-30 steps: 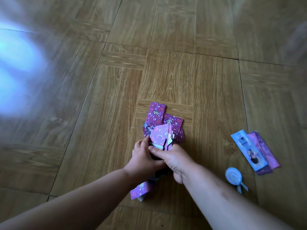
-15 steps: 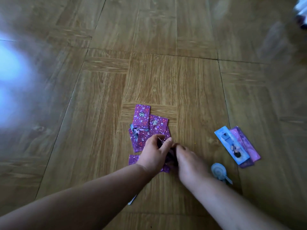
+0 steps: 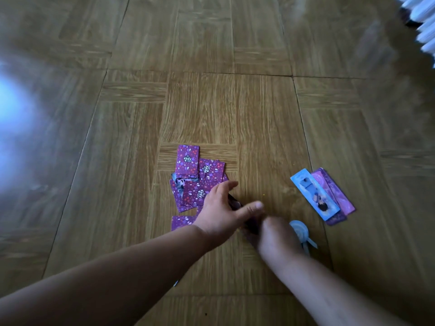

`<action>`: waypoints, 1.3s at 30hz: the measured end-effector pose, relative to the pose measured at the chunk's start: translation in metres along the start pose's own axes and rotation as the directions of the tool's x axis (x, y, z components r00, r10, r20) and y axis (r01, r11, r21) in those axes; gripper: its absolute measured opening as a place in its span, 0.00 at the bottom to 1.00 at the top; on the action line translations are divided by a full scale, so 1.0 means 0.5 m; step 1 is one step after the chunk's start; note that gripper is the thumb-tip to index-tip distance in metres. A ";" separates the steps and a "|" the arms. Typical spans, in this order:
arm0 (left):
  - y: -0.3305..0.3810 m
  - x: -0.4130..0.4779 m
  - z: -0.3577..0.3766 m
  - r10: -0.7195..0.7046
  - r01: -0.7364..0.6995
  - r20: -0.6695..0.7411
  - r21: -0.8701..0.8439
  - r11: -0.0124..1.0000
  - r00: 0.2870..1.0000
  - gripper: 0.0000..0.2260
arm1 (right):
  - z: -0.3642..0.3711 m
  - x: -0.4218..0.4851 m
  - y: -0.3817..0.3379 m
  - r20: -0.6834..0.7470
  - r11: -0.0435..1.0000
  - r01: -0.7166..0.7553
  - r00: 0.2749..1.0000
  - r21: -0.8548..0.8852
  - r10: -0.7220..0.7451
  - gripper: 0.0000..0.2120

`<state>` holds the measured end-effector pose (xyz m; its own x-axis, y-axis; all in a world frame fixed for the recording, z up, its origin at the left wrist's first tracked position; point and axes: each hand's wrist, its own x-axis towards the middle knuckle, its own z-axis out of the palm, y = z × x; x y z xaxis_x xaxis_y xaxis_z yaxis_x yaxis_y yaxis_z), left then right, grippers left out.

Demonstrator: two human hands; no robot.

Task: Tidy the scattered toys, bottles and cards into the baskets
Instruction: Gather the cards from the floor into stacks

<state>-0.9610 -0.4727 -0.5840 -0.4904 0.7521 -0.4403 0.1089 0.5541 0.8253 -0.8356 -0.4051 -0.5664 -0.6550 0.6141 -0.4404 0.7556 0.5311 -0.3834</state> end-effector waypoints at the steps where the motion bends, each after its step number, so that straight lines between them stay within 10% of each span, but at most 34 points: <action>1: -0.002 0.000 0.000 0.003 -0.003 -0.005 0.058 0.998 1.000 0.38 | -0.001 -0.001 -0.002 -0.010 1.000 -0.002 1.000 -0.027 0.002 0.12; 6: -0.021 0.012 -0.034 -0.026 0.030 -0.237 0.015 0.999 0.971 0.19 | 0.004 -0.011 -0.002 -0.037 0.999 -0.033 0.999 0.041 0.035 0.14; 15: -0.035 0.029 -0.058 -0.340 0.222 -0.063 -0.644 0.732 0.938 0.19 | -0.024 -0.009 -0.004 -0.144 0.985 -0.005 0.989 0.175 0.030 0.14; 22: -0.012 0.002 -0.030 -0.122 0.105 -0.051 -0.257 0.961 0.991 0.11 | -0.001 0.000 0.006 0.065 0.994 -0.050 0.997 0.094 0.044 0.20; 26: -0.007 -0.010 -0.005 0.003 -0.006 0.050 0.056 0.998 0.999 0.35 | 0.000 0.006 -0.003 0.032 0.998 0.004 0.999 0.057 -0.006 0.16; 28: -0.028 0.005 -0.007 0.034 -0.026 -0.042 0.172 0.985 0.999 0.30 | 0.000 0.005 -0.006 0.002 1.000 -0.023 1.000 0.004 0.023 0.15; 32: -0.042 0.028 -0.041 -0.086 0.076 -0.181 -0.060 0.995 0.980 0.08 | 0.008 0.002 0.002 0.020 0.997 -0.070 0.997 0.013 0.069 0.14; 39: -0.049 0.007 -0.049 -0.288 0.231 -0.039 -0.497 0.836 0.957 0.23 | -0.004 -0.001 -0.005 -0.024 1.000 0.005 1.000 -0.029 -0.006 0.11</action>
<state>-0.9868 -0.4922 -0.5971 -0.5347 0.5458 -0.6452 -0.4525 0.4598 0.7641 -0.8373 -0.4054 -0.5638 -0.6591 0.6247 -0.4187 0.7520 0.5510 -0.3617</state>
